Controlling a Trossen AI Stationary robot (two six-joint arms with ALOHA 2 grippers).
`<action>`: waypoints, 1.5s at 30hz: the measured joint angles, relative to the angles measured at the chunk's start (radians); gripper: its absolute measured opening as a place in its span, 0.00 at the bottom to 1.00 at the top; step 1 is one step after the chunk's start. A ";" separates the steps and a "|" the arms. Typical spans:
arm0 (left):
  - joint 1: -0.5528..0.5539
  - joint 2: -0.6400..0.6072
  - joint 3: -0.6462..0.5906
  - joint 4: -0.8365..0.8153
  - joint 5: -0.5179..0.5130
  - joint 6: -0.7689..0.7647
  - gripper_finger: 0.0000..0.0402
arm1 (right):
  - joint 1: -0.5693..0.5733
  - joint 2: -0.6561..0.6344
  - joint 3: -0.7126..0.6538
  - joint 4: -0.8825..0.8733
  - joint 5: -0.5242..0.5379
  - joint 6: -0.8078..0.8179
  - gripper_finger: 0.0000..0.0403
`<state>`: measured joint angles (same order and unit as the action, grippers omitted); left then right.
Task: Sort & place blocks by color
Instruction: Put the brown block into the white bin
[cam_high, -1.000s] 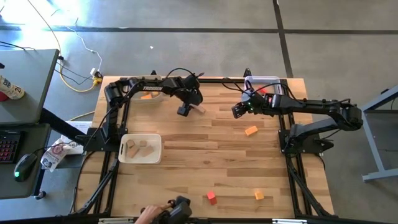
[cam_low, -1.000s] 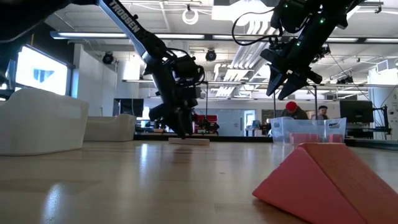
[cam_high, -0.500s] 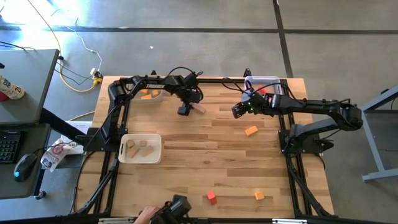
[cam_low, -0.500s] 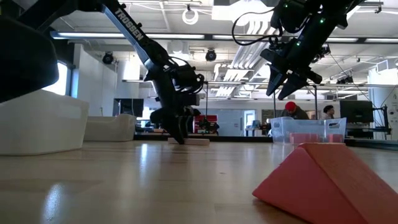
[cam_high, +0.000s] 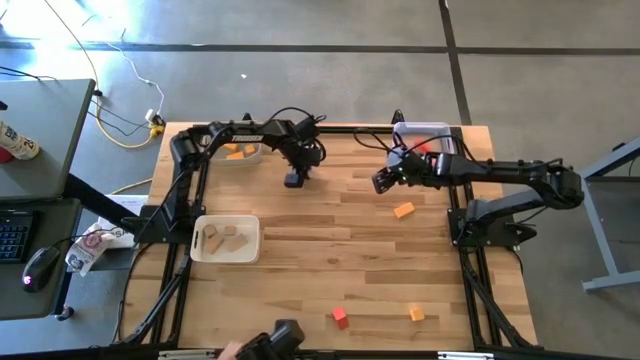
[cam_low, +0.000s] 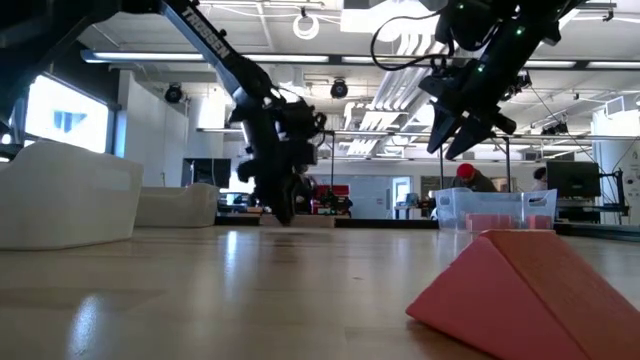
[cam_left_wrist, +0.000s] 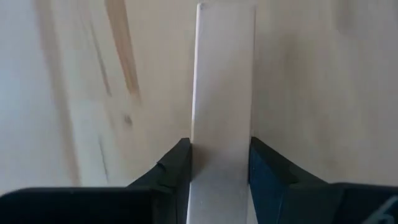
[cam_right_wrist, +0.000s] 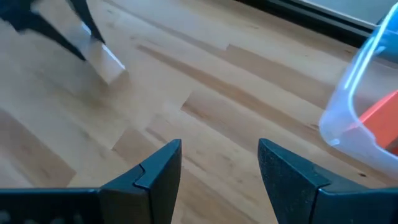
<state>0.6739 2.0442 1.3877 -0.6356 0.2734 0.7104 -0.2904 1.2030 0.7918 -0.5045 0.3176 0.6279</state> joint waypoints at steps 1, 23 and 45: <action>-0.001 -0.018 0.002 -0.003 0.008 -0.001 0.24 | 0.010 0.000 0.000 0.000 0.000 0.000 0.49; -0.121 -0.568 -0.035 -0.301 0.058 -0.141 0.24 | 0.128 0.000 0.000 -0.139 -0.085 0.053 0.49; -0.384 -1.115 -0.452 -0.375 -0.120 -0.556 0.24 | 0.128 0.000 0.000 -0.240 -0.114 -0.086 0.49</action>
<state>0.2897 0.9296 0.9362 -1.0102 0.1532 0.1545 -0.1627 1.2034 0.7918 -0.7448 0.2039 0.5418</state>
